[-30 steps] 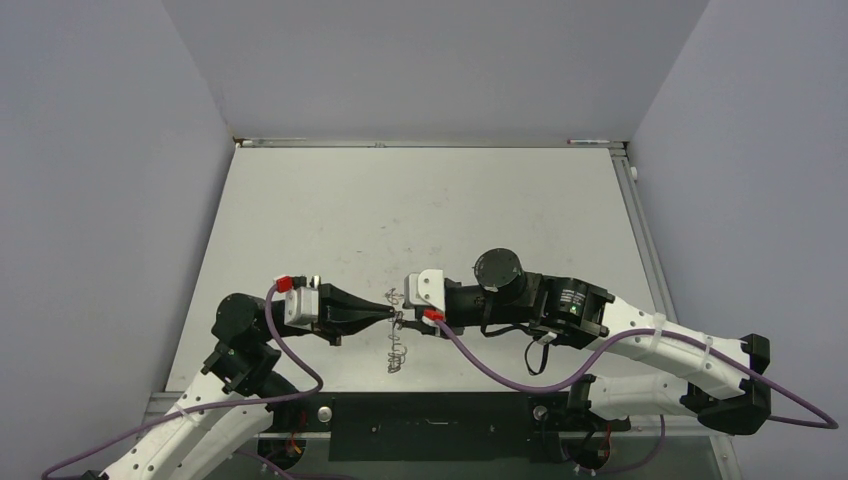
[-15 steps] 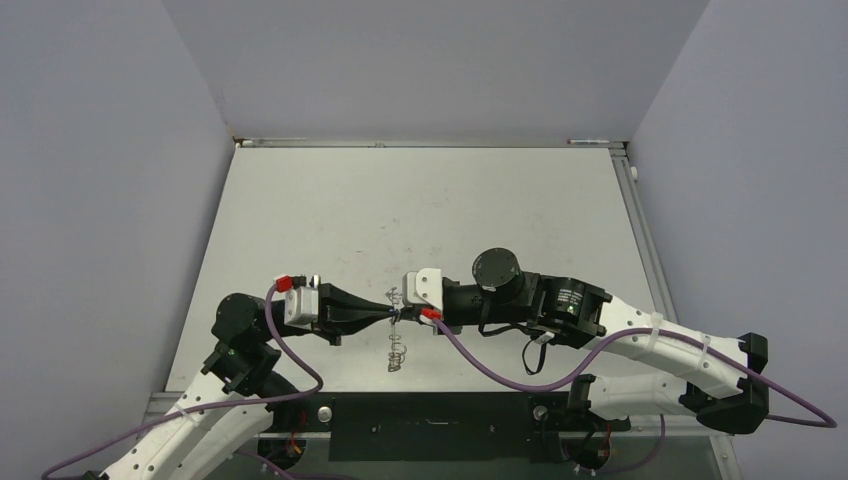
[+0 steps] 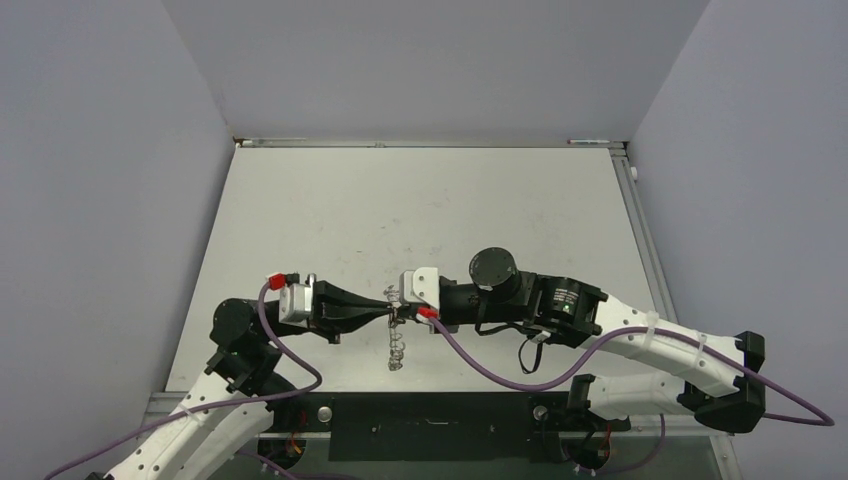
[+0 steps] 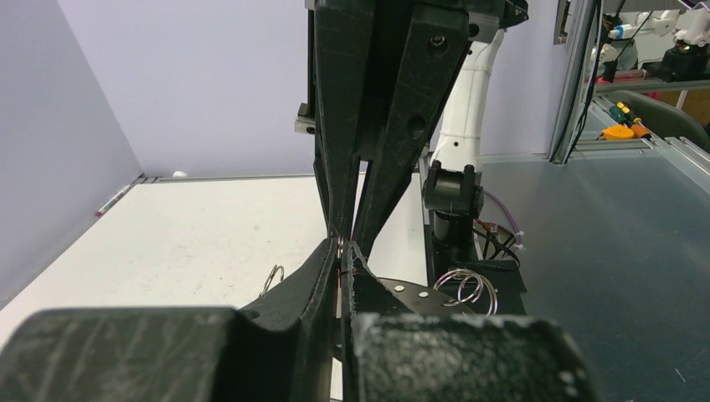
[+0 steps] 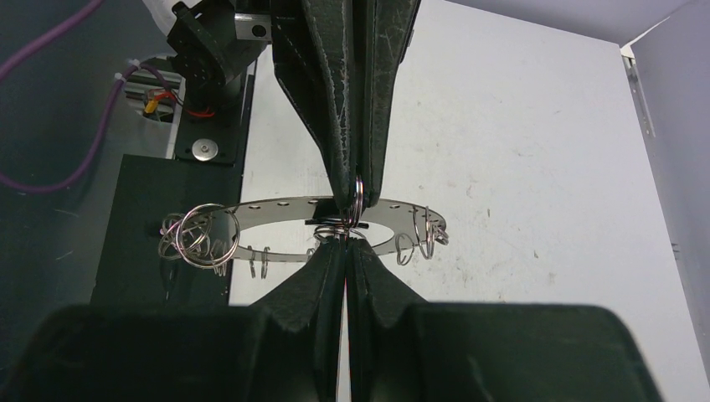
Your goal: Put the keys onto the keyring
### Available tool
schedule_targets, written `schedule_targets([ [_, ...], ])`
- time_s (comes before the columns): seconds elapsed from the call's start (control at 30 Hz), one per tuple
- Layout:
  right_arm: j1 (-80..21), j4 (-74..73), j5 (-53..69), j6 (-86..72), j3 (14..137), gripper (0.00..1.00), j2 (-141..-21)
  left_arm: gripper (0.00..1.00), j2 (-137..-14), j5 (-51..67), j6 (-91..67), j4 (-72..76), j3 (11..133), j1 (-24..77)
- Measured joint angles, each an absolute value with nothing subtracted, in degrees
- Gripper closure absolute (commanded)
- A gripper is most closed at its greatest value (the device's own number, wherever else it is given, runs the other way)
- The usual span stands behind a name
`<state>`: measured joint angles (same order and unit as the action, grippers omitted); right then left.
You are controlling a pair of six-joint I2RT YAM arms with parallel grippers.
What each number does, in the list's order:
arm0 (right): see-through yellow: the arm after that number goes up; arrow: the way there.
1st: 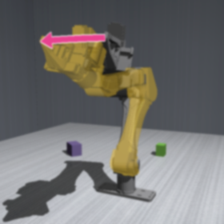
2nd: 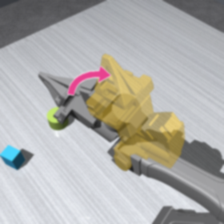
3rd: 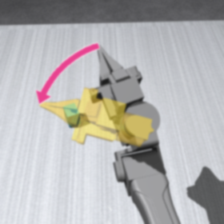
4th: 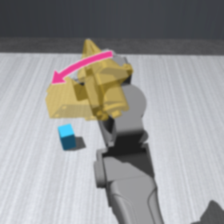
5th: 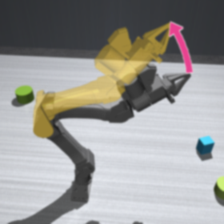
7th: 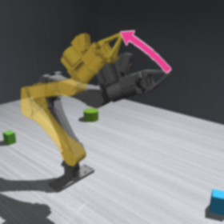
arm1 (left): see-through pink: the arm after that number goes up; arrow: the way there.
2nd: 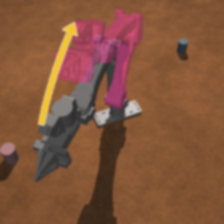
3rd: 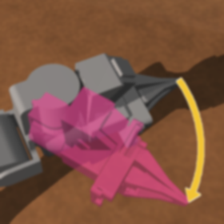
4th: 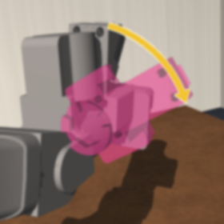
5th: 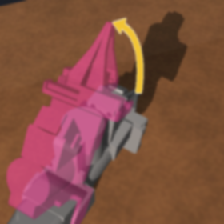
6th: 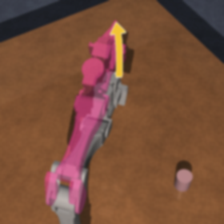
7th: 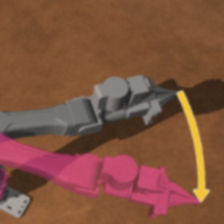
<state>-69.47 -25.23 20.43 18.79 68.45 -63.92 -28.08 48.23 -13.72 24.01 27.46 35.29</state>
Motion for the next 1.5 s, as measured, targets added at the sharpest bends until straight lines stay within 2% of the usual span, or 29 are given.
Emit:
schedule_targets([
  [0.27,-69.54,-23.75,20.38,18.81,68.38,0.94,-65.04,1.0,-27.94,48.14,-16.56,27.77,26.7,34.0],
  [0.4,-69.65,-23.53,20.14,18.68,68.36,0.67,-65.06,1.0,-27.94,48.16,-17.21,28.58,26.63,33.85],
  [0.47,-69.78,-23.38,19.46,18.48,68.14,0.61,-65.04,1.0,-27.94,48.14,-17.43,29.3,26.61,33.74],
  [0.53,-69.8,-22.83,18.39,18.33,67.64,0.6,-64.93,1.0,-27.94,48.16,-17.54,29.82,26.61,33.65],
  [0.97,-69.8,-16.62,17.39,17.72,64.55,0.62,-58.39,1.0,-28.03,48.47,-18.52,31.22,26.61,33.65],
  [1.5,-69.8,-11.62,20.84,16.27,63.7,0.7,-61.19,1.0,-27.79,48.47,-19.09,32.42,26.37,33.34],
])
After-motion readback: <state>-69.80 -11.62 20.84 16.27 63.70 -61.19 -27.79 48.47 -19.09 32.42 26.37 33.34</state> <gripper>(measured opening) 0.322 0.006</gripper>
